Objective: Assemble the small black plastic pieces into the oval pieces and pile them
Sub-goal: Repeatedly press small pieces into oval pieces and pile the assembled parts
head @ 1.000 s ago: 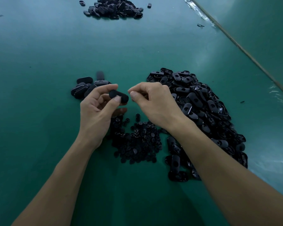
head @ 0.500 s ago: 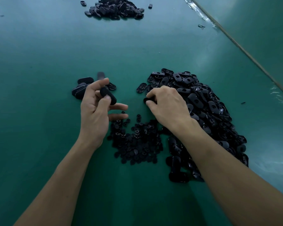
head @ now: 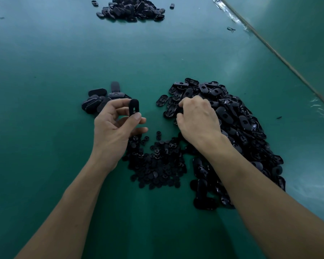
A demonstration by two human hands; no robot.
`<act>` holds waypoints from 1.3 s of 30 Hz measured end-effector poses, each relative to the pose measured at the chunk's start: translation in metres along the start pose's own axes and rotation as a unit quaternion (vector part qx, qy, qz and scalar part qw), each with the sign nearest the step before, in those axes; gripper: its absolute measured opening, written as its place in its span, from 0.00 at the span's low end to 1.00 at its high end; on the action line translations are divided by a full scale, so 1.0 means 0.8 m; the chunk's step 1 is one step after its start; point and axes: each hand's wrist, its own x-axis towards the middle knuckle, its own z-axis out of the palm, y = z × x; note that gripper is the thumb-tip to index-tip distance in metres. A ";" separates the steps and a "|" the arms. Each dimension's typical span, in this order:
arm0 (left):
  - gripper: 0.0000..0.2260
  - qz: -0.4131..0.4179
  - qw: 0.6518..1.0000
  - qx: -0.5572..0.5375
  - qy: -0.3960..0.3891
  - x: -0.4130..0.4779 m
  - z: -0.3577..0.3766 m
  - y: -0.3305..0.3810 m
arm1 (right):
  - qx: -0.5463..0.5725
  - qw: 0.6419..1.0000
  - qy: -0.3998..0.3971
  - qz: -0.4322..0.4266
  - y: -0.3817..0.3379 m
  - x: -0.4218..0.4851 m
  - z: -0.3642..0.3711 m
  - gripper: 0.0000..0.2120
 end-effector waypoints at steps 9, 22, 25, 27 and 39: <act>0.13 -0.002 1.000 -0.005 -0.004 -0.001 0.001 -0.001 | 0.047 0.998 0.028 0.010 0.001 0.001 -0.003 0.08; 0.09 -0.011 1.000 -0.005 -0.011 -0.001 0.001 -0.002 | 0.036 0.998 -0.045 -0.019 0.002 0.008 0.002 0.18; 0.09 -0.011 1.000 -0.001 -0.010 -0.002 0.001 -0.002 | 0.034 0.998 -0.038 -0.023 0.001 0.008 0.005 0.16; 0.09 -0.011 1.000 0.003 -0.011 -0.001 0.001 -0.002 | 0.028 0.999 -0.026 -0.024 0.002 0.009 0.006 0.15; 0.10 -0.010 1.000 -0.003 -0.012 -0.001 0.001 0.000 | 0.021 0.999 0.024 -0.042 0.004 0.013 0.001 0.08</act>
